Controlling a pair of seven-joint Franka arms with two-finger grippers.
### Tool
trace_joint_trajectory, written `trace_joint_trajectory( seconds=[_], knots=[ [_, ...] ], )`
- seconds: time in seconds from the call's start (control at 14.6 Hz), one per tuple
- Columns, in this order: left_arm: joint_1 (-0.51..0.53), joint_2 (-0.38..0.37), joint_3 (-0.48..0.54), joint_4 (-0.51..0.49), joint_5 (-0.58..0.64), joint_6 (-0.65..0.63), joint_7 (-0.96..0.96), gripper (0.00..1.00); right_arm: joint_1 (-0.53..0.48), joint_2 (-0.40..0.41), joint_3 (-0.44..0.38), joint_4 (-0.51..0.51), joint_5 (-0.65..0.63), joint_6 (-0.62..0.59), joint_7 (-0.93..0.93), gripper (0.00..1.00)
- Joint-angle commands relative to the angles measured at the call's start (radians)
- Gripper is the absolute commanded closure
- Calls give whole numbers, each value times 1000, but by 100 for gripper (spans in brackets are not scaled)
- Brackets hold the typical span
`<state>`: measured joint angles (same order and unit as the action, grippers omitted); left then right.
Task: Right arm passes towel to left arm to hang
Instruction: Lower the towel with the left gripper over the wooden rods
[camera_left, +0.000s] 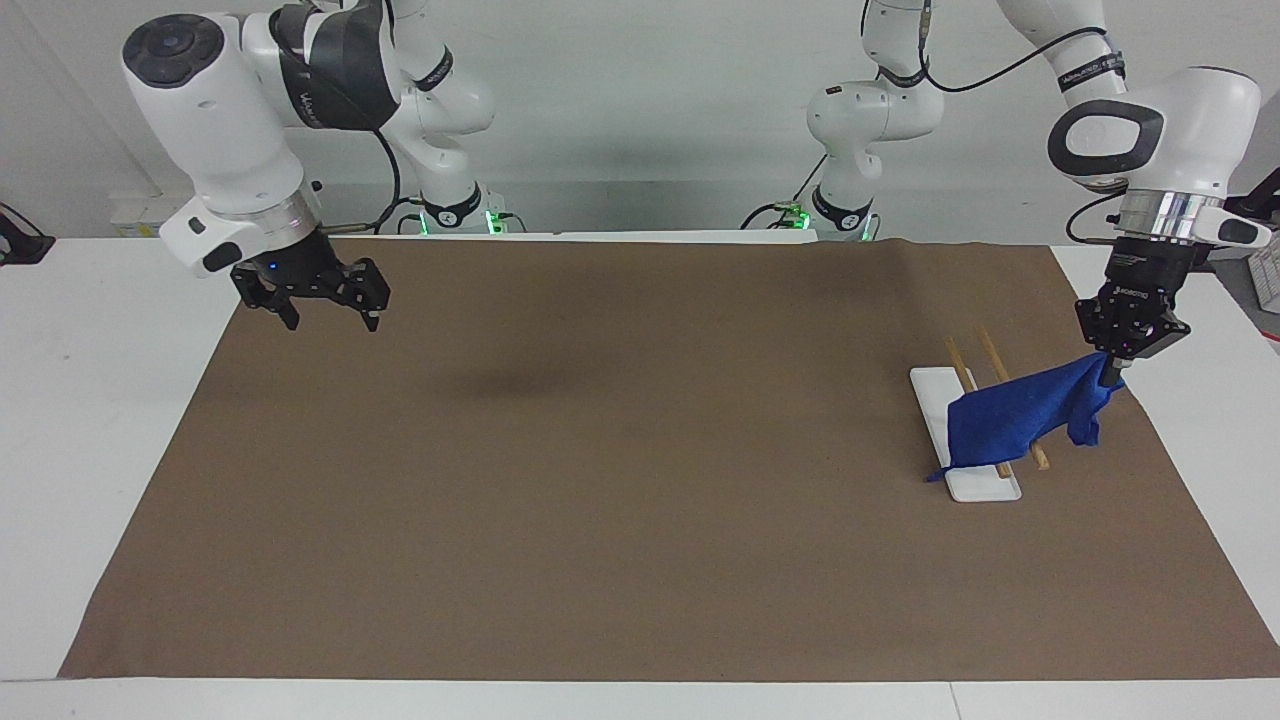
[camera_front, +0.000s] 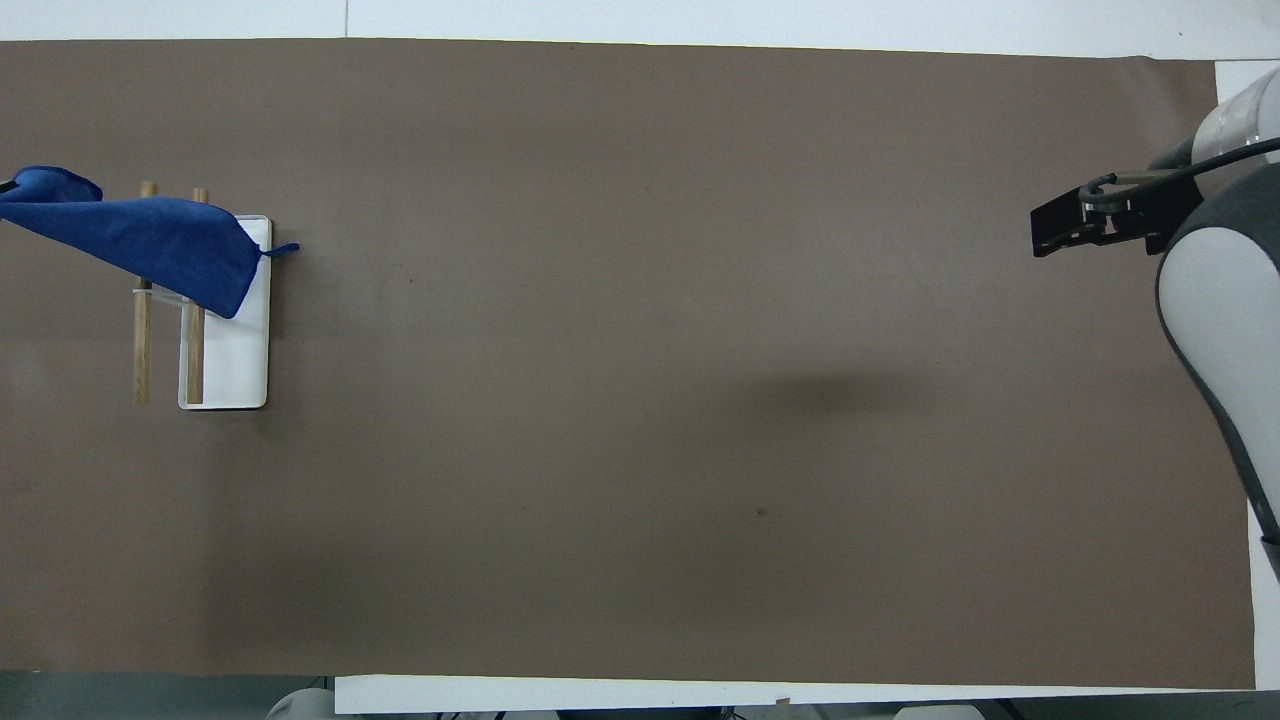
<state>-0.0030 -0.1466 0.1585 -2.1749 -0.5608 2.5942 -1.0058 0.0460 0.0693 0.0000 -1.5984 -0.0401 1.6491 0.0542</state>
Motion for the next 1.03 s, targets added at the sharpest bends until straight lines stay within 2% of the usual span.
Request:
trace_joint_trajectory(
  seconds=[0.0,0.41,0.75,0.96],
  knots=[
    [2,-1,24,-17,13,6,55,100,-9,-19,12,-20,16,-3,6,0],
    [12,-17,52,-94,12,26,342,100,-9,-19,21,-21,16,-3,6,0],
    [17,-8,50,-183,13,202,427,100,-9,-19,21,-21,16,-3,6,0],
    [17,-8,50,-238,13,256,450,100,-9,-19,21,-20,16,-3,6,0]
  ],
)
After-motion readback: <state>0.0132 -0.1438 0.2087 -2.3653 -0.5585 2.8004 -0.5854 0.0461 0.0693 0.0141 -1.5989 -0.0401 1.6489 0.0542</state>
